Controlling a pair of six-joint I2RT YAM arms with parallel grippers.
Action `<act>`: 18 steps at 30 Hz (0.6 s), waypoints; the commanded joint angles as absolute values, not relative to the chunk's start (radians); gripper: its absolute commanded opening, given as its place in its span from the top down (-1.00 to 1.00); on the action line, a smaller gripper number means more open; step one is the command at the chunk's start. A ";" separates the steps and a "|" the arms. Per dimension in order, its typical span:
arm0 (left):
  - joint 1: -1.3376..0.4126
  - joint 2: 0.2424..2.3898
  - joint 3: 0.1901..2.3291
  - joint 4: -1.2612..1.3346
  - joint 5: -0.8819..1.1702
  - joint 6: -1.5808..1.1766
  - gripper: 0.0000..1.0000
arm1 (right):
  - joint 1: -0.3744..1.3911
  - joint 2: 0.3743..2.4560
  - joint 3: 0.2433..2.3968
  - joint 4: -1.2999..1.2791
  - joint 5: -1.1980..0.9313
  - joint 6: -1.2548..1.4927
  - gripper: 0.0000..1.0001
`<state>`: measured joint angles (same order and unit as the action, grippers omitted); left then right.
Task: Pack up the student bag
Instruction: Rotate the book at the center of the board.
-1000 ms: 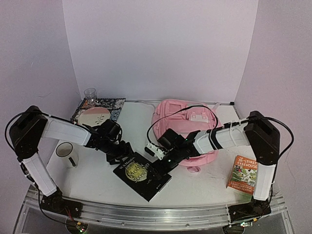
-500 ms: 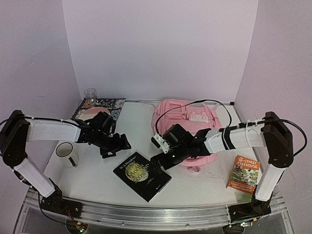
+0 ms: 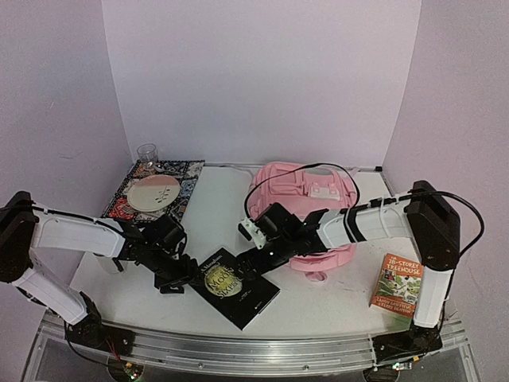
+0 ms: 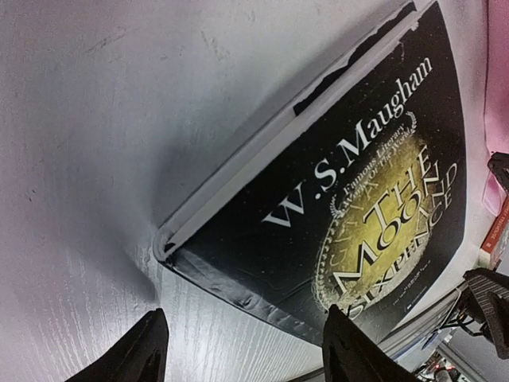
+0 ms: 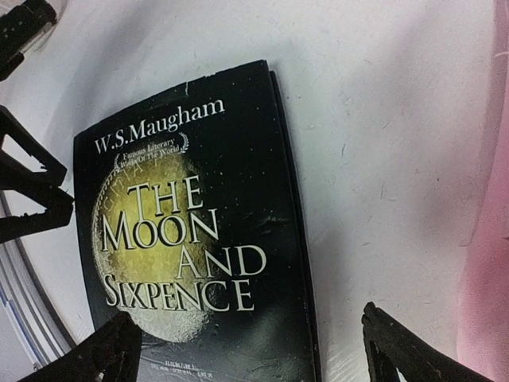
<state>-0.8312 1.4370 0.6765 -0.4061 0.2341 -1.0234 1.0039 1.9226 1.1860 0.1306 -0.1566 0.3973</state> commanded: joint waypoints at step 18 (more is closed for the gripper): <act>-0.724 1.782 1.041 -0.295 0.199 -0.805 -0.25 | 1.033 1.876 1.072 0.221 -0.281 0.585 -0.75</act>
